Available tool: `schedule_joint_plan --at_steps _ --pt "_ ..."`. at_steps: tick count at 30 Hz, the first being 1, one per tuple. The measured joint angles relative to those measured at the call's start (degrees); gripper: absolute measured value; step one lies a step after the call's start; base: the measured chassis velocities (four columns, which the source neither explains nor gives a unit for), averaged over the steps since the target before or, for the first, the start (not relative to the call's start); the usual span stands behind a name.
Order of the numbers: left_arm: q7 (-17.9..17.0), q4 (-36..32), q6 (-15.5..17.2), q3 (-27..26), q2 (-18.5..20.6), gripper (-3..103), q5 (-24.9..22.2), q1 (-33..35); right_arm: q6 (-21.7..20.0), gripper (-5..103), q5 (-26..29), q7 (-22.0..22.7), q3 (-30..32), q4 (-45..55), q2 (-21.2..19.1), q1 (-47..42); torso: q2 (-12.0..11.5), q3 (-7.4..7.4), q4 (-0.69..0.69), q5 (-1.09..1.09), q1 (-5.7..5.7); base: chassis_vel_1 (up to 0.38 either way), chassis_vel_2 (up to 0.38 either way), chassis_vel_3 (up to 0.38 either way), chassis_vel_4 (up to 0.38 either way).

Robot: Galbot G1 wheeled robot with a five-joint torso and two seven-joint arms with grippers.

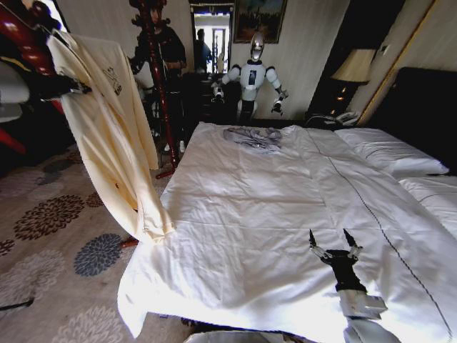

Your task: Pick up the clothes from the bed and hang them on the clothes hanger.

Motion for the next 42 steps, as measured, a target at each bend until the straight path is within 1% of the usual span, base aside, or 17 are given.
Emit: schedule_joint_plan --at_steps 3,7,14,23,24,26,27,28,30,31,34,36,40,41,42 --pt "-1.2 -0.2 0.0 1.1 -1.7 17 0.1 -0.5 0.0 100 0.0 0.0 0.0 0.0 0.0 0.0 0.0 0.00 0.00 0.01 0.00 0.000 0.000 0.000 0.000" --pt "-1.4 -0.2 0.0 1.2 -2.0 17 0.5 0.0 0.0 100 0.0 0.0 0.0 0.0 0.0 0.0 0.0 0.00 0.02 0.00 0.00 0.000 0.000 0.000 0.000" --pt "-2.7 -0.5 0.0 0.3 -1.3 17 0.5 1.4 0.0 100 0.0 0.0 0.0 0.0 0.0 0.0 0.0 0.00 0.02 0.00 0.00 0.000 0.000 0.000 0.000" --pt "-2.8 -0.8 0.0 -0.1 -0.8 17 0.3 1.7 0.0 100 0.0 0.0 0.0 0.0 0.0 0.0 0.0 -0.01 0.01 0.00 -0.01 0.000 0.000 0.000 0.000" --pt "-2.8 -0.9 0.0 -0.2 -0.8 15 0.3 1.7 0.0 100 0.0 0.0 0.0 0.0 0.0 0.0 0.0 -0.01 0.01 0.00 -0.01 0.000 0.000 0.000 0.000" --pt "-2.8 -0.9 -0.1 -0.2 -0.8 15 0.3 1.7 0.0 100 0.0 0.0 0.0 0.0 0.0 0.0 0.0 -0.01 0.01 0.00 0.00 0.000 0.000 0.000 0.000" --pt "-2.9 -0.9 -0.1 -0.2 -0.8 26 0.5 1.7 0.0 100 0.0 0.0 0.0 0.0 0.0 0.0 0.0 -0.01 0.01 0.00 0.00 0.000 0.000 0.000 0.000" --pt "-2.9 -0.9 -0.1 -0.3 -0.8 26 0.6 1.7 0.0 100 0.0 0.0 0.0 0.0 0.0 0.0 0.0 -0.01 0.02 0.00 0.00 0.000 0.000 0.000 0.000" --pt "-3.0 -0.9 -0.1 -0.3 -0.8 36 0.6 1.7 0.0 100 0.0 0.0 0.0 0.0 0.0 0.0 0.0 -0.01 0.02 0.00 -0.01 0.000 0.000 0.000 0.000" --pt "-3.0 -0.9 -0.1 -0.3 -0.8 36 0.6 1.7 0.0 100 0.0 0.0 0.0 0.0 0.0 0.0 0.0 -0.01 0.02 0.00 -0.01 0.000 0.000 0.000 0.000" --pt "-3.0 -0.9 -0.1 -0.3 -0.7 53 0.7 1.7 0.0 100 0.0 0.0 0.0 0.0 0.0 0.0 0.0 -0.01 0.01 0.00 -0.01 0.000 0.000 0.000 0.000" --pt "-3.0 -1.0 -0.1 -0.3 -0.7 53 0.9 1.7 0.0 100 0.0 0.0 0.0 0.0 0.0 0.0 0.0 -0.01 0.00 0.00 0.00 0.000 0.000 0.000 0.000" --pt "-3.0 -1.9 -0.1 -0.5 0.1 75 1.1 1.7 0.0 100 0.0 0.0 0.0 0.0 0.0 0.0 0.0 -0.01 0.01 0.00 -0.01 0.000 0.000 0.000 0.000" --pt "-3.0 -1.9 -0.1 -0.5 0.1 75 1.1 1.7 0.0 100 0.0 0.0 0.0 0.0 0.0 0.0 0.0 -0.01 0.01 0.00 -0.01 0.000 0.000 0.000 0.000" --pt "-3.0 -2.3 -0.1 -0.7 0.5 80 1.2 1.8 0.0 100 0.0 0.0 0.0 0.0 0.0 0.0 0.0 -0.01 0.00 0.00 -0.01 0.000 0.000 0.000 0.000"
